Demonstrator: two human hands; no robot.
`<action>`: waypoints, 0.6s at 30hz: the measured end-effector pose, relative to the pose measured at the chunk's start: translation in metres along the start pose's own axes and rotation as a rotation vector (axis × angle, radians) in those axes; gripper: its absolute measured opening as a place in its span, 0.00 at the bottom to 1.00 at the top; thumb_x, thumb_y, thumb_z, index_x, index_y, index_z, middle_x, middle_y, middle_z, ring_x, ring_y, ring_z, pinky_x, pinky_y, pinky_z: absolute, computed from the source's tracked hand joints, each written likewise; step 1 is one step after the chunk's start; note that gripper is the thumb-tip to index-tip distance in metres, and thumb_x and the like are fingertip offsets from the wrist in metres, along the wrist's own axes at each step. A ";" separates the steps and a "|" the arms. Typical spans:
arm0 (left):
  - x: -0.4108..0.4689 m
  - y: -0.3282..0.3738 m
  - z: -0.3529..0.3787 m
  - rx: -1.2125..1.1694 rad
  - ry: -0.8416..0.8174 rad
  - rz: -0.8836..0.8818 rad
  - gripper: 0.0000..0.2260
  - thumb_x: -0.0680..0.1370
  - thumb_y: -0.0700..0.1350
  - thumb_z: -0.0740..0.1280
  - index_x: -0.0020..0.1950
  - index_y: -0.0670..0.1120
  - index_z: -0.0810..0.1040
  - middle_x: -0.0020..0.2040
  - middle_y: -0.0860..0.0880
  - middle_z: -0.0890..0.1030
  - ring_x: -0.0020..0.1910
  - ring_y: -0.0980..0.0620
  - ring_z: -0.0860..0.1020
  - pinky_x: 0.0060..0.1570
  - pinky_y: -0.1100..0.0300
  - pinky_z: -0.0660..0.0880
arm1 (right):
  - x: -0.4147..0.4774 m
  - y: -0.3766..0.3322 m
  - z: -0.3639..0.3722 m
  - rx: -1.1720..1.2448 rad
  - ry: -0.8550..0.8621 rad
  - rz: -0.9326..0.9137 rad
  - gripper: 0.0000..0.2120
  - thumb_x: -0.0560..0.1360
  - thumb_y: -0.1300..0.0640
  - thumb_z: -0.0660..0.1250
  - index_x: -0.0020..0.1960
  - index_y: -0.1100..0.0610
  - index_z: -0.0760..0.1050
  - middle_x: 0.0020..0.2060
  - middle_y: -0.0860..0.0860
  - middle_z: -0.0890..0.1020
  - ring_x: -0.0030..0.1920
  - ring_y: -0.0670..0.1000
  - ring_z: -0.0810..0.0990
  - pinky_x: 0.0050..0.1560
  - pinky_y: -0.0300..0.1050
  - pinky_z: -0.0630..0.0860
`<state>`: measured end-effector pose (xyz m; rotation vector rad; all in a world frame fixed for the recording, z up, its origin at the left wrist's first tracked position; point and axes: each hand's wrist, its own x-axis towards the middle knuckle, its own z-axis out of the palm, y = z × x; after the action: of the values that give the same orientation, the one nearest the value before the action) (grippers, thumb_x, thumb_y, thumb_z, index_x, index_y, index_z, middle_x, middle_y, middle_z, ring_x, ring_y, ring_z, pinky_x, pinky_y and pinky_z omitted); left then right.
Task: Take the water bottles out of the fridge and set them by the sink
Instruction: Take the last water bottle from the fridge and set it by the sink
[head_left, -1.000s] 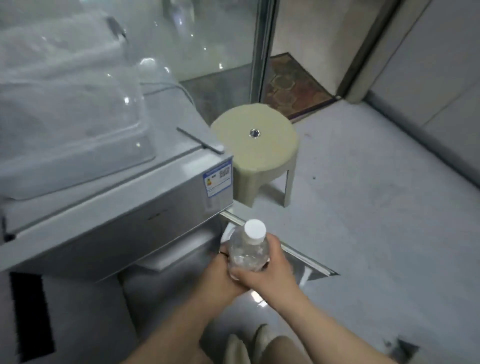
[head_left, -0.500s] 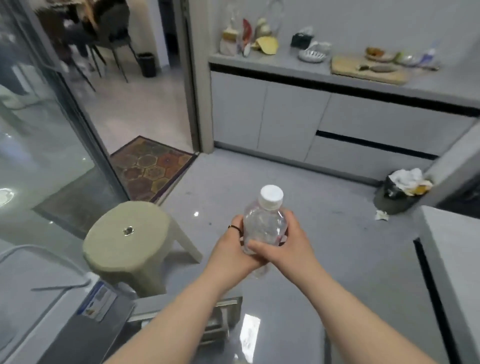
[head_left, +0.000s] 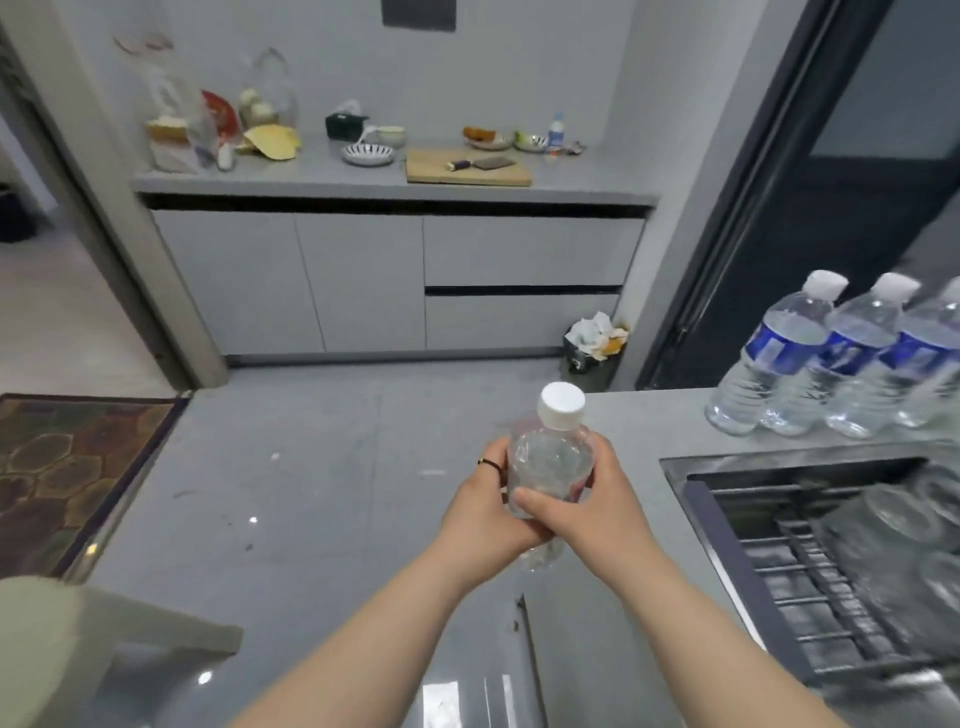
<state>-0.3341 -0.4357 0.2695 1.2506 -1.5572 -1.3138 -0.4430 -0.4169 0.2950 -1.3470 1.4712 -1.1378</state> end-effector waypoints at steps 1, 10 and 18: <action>0.008 0.004 0.008 -0.006 -0.012 0.008 0.24 0.56 0.49 0.72 0.45 0.66 0.66 0.44 0.65 0.77 0.47 0.60 0.78 0.48 0.70 0.74 | 0.005 0.002 -0.009 -0.007 0.020 0.006 0.28 0.61 0.62 0.75 0.46 0.41 0.63 0.41 0.36 0.73 0.43 0.37 0.74 0.44 0.32 0.72; 0.094 0.023 0.061 -0.019 -0.228 0.059 0.25 0.57 0.47 0.72 0.47 0.64 0.67 0.48 0.65 0.76 0.49 0.62 0.77 0.55 0.62 0.75 | 0.055 0.013 -0.072 0.004 0.266 0.067 0.31 0.62 0.64 0.75 0.58 0.48 0.63 0.42 0.36 0.72 0.42 0.33 0.72 0.38 0.20 0.70; 0.176 0.031 0.090 0.051 -0.467 0.129 0.26 0.63 0.39 0.74 0.48 0.63 0.64 0.48 0.59 0.77 0.49 0.57 0.77 0.51 0.65 0.73 | 0.107 0.024 -0.101 -0.035 0.502 0.185 0.33 0.63 0.61 0.74 0.62 0.49 0.63 0.42 0.49 0.75 0.44 0.49 0.75 0.48 0.39 0.71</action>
<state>-0.4707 -0.5820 0.2717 0.8902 -1.9665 -1.5626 -0.5556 -0.5137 0.2983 -0.9572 1.9334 -1.3948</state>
